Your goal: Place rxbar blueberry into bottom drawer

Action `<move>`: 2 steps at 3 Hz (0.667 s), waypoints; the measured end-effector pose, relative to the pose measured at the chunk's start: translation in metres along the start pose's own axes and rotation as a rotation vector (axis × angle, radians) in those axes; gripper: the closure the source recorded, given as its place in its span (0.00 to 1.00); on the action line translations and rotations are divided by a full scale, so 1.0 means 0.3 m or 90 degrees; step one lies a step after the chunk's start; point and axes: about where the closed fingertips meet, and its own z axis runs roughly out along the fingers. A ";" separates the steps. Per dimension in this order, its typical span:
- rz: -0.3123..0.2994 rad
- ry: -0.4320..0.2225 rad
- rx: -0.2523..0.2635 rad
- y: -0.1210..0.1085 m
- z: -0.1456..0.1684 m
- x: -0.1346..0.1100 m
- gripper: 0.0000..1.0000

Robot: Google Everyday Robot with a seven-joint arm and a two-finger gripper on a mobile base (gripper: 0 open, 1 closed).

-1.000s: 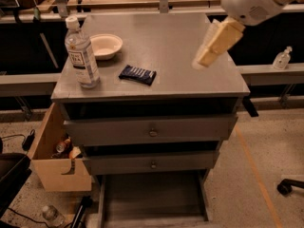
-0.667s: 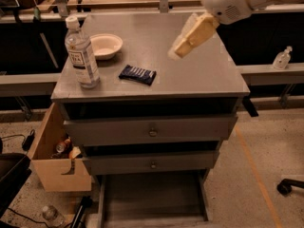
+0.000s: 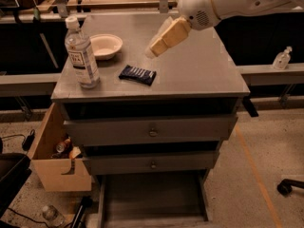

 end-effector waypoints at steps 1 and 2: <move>0.015 0.001 -0.004 0.002 0.016 -0.005 0.00; 0.048 0.005 -0.016 0.006 0.072 0.066 0.00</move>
Offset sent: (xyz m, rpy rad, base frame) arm 0.0261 0.0032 -0.0663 0.0393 0.1592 -0.0466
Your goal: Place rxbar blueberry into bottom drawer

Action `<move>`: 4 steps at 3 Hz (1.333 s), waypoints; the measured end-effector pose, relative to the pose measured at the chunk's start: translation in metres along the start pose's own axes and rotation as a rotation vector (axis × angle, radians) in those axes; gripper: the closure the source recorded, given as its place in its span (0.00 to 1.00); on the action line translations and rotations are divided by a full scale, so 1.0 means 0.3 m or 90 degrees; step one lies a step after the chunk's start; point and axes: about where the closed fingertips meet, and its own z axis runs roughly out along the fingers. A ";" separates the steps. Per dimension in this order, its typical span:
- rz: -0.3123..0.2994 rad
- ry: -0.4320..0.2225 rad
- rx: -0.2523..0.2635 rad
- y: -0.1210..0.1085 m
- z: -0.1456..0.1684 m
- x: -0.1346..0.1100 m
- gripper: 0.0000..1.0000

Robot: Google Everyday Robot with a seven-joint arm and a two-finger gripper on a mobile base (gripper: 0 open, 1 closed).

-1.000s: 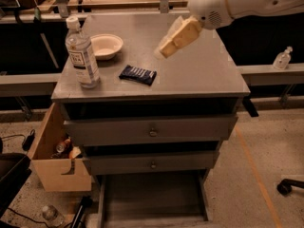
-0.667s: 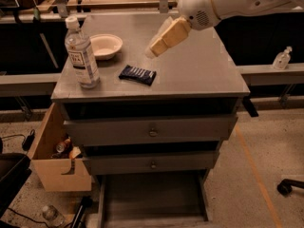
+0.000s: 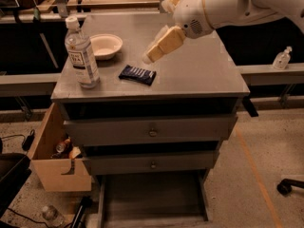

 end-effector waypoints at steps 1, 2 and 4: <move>0.055 -0.011 -0.016 0.013 0.077 0.140 0.00; 0.089 -0.016 -0.030 0.022 0.138 0.238 0.00; 0.127 -0.023 -0.051 0.021 0.242 0.332 0.00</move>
Offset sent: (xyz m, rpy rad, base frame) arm 0.0265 -0.0125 -0.1206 0.1046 0.1893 -0.0360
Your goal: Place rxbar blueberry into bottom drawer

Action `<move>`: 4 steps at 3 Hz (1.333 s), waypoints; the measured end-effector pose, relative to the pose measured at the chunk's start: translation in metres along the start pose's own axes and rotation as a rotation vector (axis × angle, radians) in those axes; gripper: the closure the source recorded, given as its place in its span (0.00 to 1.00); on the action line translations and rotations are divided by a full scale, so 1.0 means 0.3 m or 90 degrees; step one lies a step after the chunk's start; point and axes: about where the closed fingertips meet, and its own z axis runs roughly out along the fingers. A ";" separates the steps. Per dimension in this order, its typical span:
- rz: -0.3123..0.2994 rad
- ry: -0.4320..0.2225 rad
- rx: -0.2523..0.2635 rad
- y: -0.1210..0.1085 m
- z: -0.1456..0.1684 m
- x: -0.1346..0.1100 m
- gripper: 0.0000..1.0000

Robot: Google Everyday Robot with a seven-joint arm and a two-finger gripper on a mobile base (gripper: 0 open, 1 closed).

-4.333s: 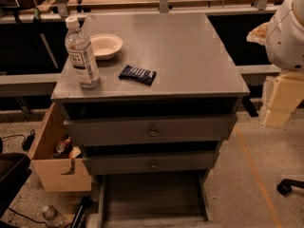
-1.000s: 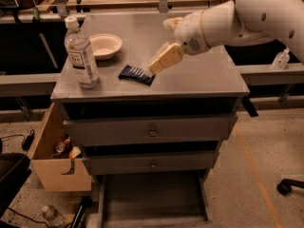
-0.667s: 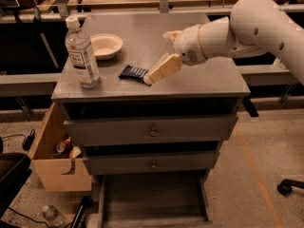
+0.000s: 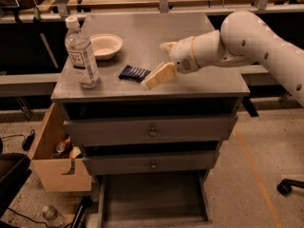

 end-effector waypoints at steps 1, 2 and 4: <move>0.024 -0.009 -0.012 -0.026 0.055 0.040 0.00; 0.045 -0.017 -0.025 -0.041 0.110 0.077 0.00; 0.060 -0.031 -0.041 -0.046 0.192 0.117 0.41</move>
Offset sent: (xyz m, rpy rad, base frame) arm 0.0316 0.0149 -0.0539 0.0819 0.1057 -0.0018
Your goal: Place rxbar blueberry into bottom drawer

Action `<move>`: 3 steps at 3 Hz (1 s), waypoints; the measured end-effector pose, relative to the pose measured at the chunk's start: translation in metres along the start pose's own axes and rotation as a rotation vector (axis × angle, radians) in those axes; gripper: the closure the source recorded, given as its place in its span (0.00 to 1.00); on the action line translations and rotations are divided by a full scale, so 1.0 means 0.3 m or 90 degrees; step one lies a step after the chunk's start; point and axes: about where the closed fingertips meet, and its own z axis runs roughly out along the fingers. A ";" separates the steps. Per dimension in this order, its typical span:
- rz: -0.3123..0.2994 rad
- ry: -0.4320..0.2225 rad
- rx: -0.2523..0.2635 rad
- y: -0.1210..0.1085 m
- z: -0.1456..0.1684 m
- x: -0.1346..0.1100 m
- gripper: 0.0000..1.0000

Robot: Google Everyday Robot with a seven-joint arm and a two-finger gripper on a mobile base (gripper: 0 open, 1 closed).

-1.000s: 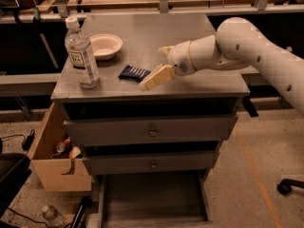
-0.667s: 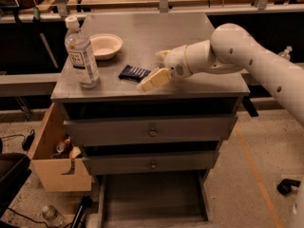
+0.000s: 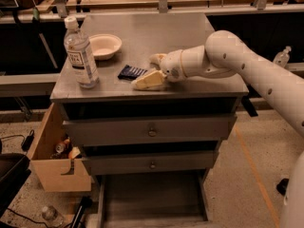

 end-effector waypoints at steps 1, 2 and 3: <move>0.000 0.000 0.000 0.001 -0.004 -0.009 0.65; 0.000 0.000 0.000 0.001 -0.007 -0.017 0.88; 0.000 0.000 0.000 0.001 -0.008 -0.021 1.00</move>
Offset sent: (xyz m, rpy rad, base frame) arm 0.0000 0.0001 0.0026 0.0000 0.0001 0.0002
